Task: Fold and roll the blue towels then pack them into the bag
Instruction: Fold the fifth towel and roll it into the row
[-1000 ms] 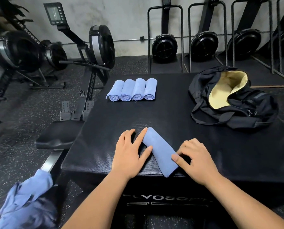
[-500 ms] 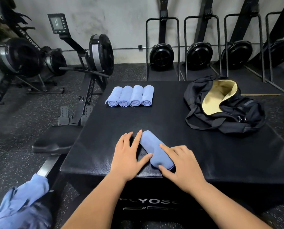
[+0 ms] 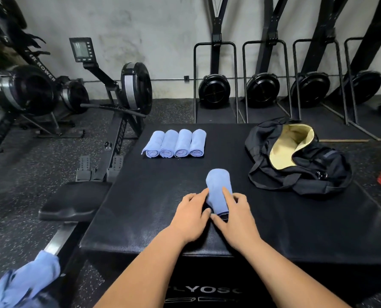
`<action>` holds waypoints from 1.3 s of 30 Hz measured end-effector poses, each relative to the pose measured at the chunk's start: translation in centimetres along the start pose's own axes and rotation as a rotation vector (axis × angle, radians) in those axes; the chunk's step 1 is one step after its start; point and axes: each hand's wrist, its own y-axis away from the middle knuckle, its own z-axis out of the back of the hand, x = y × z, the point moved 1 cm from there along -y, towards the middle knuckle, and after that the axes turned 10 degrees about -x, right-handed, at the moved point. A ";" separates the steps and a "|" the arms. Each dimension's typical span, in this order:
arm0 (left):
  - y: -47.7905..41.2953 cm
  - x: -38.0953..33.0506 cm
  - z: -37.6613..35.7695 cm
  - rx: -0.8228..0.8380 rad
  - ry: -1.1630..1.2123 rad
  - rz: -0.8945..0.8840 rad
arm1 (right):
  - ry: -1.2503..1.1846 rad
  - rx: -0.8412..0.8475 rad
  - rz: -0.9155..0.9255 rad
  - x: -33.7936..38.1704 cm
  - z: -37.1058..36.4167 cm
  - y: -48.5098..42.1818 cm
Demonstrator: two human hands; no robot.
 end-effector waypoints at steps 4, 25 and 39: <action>-0.3 0.5 -1.2 0.060 -0.010 0.018 | -0.074 0.052 0.095 -1.6 0.9 0.1; -10.5 4.3 -1.6 -0.014 -0.226 -0.020 | 0.323 -0.164 0.004 -0.8 -3.5 -11.2; -12.7 6.6 -1.9 -0.159 -0.394 0.065 | 0.387 -0.204 -0.018 -1.3 -7.8 -22.4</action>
